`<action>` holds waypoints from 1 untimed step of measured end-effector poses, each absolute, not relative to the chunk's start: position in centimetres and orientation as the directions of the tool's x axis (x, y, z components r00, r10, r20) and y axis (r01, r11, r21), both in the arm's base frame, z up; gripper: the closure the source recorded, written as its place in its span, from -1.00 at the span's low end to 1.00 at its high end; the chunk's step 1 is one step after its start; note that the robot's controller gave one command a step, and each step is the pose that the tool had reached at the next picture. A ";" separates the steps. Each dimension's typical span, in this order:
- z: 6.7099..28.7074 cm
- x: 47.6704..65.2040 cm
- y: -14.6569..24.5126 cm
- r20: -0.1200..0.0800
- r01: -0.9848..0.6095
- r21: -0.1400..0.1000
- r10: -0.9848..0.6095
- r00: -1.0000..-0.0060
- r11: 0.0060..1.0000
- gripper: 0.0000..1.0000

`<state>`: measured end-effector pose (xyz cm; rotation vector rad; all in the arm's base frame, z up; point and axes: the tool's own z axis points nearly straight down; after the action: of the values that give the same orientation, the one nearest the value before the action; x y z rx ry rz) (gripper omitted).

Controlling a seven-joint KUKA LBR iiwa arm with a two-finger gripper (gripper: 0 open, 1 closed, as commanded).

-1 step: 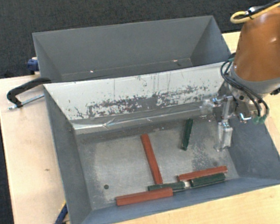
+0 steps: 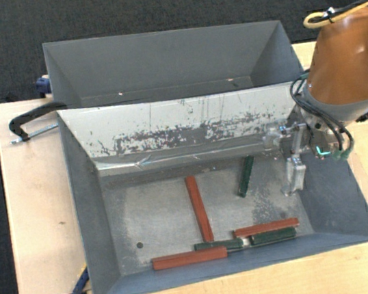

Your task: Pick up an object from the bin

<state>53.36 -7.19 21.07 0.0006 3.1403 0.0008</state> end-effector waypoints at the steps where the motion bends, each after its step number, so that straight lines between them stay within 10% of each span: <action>1: 20.4 53.8 -5.4 -0.001 -0.059 -0.002 -0.059 -0.998 0.998 -1.00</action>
Offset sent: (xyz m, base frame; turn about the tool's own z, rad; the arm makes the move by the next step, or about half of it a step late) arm 0.0234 0.0514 0.0145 -0.4636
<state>53.82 -5.36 20.41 -0.0920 3.1392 -0.0028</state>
